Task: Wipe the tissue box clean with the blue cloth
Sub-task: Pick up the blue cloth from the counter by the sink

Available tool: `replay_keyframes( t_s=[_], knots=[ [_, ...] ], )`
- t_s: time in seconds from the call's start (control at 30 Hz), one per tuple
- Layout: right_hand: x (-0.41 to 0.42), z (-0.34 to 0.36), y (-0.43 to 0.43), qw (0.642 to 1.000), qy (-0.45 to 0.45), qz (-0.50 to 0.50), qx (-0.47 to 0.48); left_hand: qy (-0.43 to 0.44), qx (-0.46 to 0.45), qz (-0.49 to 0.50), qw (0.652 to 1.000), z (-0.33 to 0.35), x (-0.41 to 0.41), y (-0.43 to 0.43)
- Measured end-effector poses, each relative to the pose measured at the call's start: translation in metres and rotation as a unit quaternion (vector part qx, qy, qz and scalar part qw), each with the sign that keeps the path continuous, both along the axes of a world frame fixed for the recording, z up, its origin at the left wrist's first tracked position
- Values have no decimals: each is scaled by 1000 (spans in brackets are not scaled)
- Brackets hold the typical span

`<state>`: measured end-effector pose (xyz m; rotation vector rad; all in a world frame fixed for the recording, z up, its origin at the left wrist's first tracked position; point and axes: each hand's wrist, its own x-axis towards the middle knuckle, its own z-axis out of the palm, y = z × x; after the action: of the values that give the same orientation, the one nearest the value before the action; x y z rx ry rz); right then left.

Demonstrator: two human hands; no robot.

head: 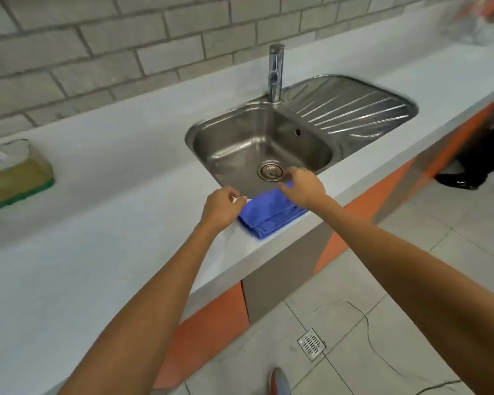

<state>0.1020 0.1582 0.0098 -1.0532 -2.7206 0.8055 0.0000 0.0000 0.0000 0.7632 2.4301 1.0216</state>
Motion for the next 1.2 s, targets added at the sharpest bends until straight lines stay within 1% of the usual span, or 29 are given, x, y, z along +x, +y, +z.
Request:
replay_keyframes(
  t_s=[0.07, 0.17, 0.3, 0.4, 0.5, 0.6, 0.63, 0.67, 0.7, 0.73, 0.77, 0.87, 0.93, 1.0, 1.1, 1.2],
  knots=[
    [6, -6, 12, 998, -45, -33, 18, 12, -53, 4, 999, -8, 5, 8],
    [10, -18, 23, 994, -86, -64, 6, 15, -105, 11, 994, -22, 10, 14],
    [8, -27, 31, 991, -93, -93, -17, 27, -119, 39, 992, -32, 12, 18],
    [5, -26, 37, 989, -92, -104, -53, 4, -132, 59, 989, -33, 12, 22],
    [10, -24, 39, 987, -101, -101, -76, -22, -122, 61, 990, -36, 18, 21],
    [13, -33, 37, 984, -124, -90, -95, -68, -77, 72, 992, -39, 30, 16],
    [18, -33, 33, 982, -112, -91, -119, -83, -50, 78, 992, -41, 34, 17],
    [-1, -19, 24, 989, -68, -55, -117, -90, 7, 129, 987, -29, 28, 4],
    [-21, 0, 13, 990, -25, -21, -137, -105, 72, 180, 975, -14, 21, -7],
    [-22, 1, 14, 984, 11, -23, -176, -132, 107, 199, 965, -10, 19, -3],
    [-28, 6, 14, 977, 42, -23, -208, -151, 132, 218, 955, -7, 13, -1],
    [-32, 5, 10, 947, 100, -31, -303, -214, 200, 254, 922, -8, 11, -4],
    [-38, 6, 7, 930, 116, -42, -347, -239, 217, 271, 907, -7, 10, -9],
    [-57, 13, -8, 926, 129, -30, -354, -250, 236, 294, 892, 0, 1, -24],
    [-100, 28, -52, 941, 150, 40, -299, -282, 279, 341, 852, 12, -23, -61],
    [-137, 45, -107, 954, 150, 125, -230, -297, 324, 346, 829, 23, -46, -102]
  ],
)
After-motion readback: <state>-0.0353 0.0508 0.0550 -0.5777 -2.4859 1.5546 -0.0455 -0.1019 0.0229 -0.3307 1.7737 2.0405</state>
